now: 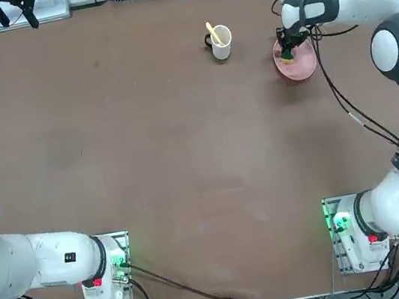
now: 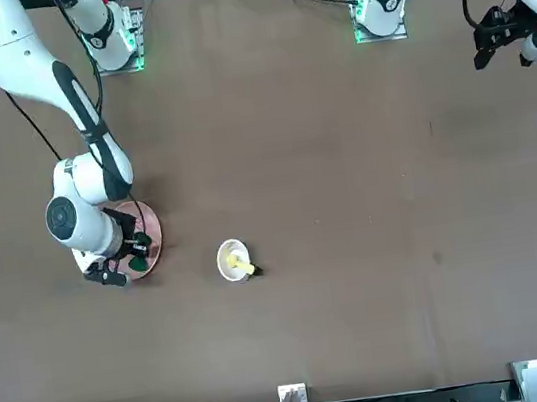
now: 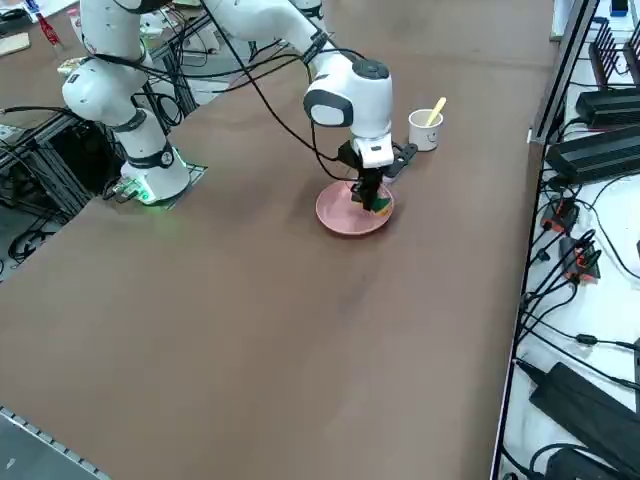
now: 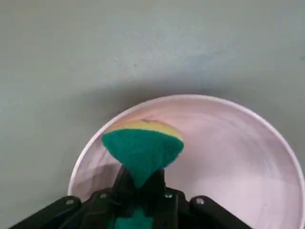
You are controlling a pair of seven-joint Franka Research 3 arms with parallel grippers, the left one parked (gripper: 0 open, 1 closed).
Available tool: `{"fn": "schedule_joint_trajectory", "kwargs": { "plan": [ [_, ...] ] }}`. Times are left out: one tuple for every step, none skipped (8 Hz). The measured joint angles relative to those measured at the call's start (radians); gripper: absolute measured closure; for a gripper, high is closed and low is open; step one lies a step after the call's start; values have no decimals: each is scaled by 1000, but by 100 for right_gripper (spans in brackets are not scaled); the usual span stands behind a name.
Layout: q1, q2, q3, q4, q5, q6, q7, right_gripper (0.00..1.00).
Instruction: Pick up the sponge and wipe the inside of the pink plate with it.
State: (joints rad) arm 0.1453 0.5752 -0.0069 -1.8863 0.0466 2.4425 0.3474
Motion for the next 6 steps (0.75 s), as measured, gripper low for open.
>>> {"fn": "schedule_joint_trajectory", "kwargs": {
  "plan": [
    [3,-1,0,-2,0,0,11,91],
    [5,-3,0,-6,0,0,15,91],
    [9,-9,0,-15,0,0,16,91],
    [13,-19,0,-31,1,-1,17,91],
    [16,-32,0,-53,2,-1,17,91],
    [18,-49,1,-79,3,-1,17,91]
  ]
}}
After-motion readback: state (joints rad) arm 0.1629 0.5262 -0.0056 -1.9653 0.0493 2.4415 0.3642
